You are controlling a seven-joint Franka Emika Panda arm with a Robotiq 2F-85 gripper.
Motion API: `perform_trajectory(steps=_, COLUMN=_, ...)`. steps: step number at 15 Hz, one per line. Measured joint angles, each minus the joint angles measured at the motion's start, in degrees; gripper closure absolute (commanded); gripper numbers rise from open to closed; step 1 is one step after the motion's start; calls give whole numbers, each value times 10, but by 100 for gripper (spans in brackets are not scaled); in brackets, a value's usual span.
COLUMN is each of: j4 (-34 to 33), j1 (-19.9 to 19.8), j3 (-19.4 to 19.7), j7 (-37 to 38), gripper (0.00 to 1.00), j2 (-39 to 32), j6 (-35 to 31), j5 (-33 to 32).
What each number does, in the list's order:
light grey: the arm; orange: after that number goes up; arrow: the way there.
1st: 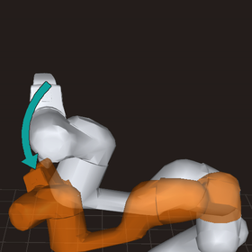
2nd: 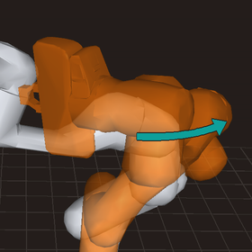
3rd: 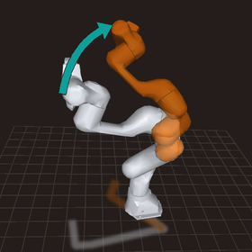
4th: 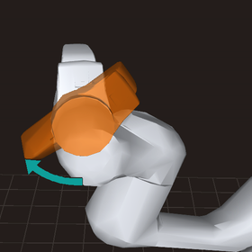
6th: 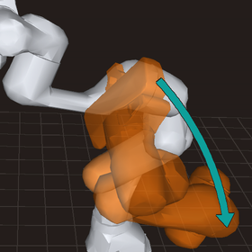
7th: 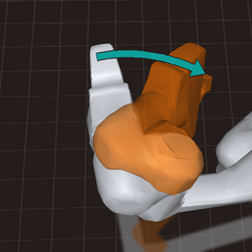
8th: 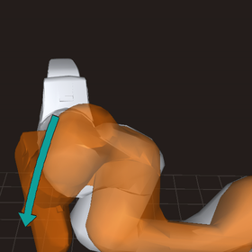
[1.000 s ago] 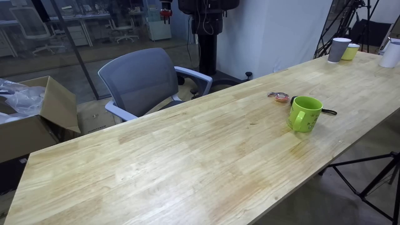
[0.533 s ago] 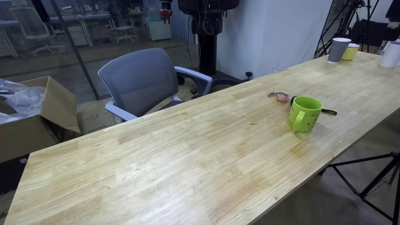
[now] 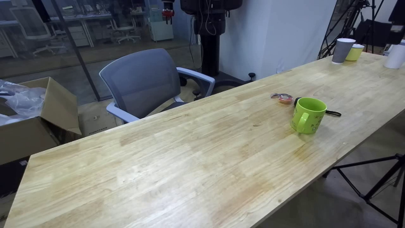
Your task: Move the mug to the left side of the table
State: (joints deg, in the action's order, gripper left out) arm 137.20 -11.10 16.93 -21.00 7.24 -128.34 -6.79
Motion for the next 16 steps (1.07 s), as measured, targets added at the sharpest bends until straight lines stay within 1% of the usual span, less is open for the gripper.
perform_trajectory(steps=6, j4=1, j1=0, j3=0, j7=0, gripper=0, j2=-1, j6=0, j5=1)
perform_trajectory(steps=9, j4=0, j1=0, j3=-1, j7=-3, gripper=0, j2=-14, j6=-10, j5=17)
perform_trajectory(steps=12, j4=-7, j1=0, j3=-2, j7=-8, gripper=0, j2=-44, j6=-41, j5=48)
perform_trajectory(steps=16, j4=-30, j1=-1, j3=-9, j7=-10, gripper=0, j2=-104, j6=-94, j5=90)
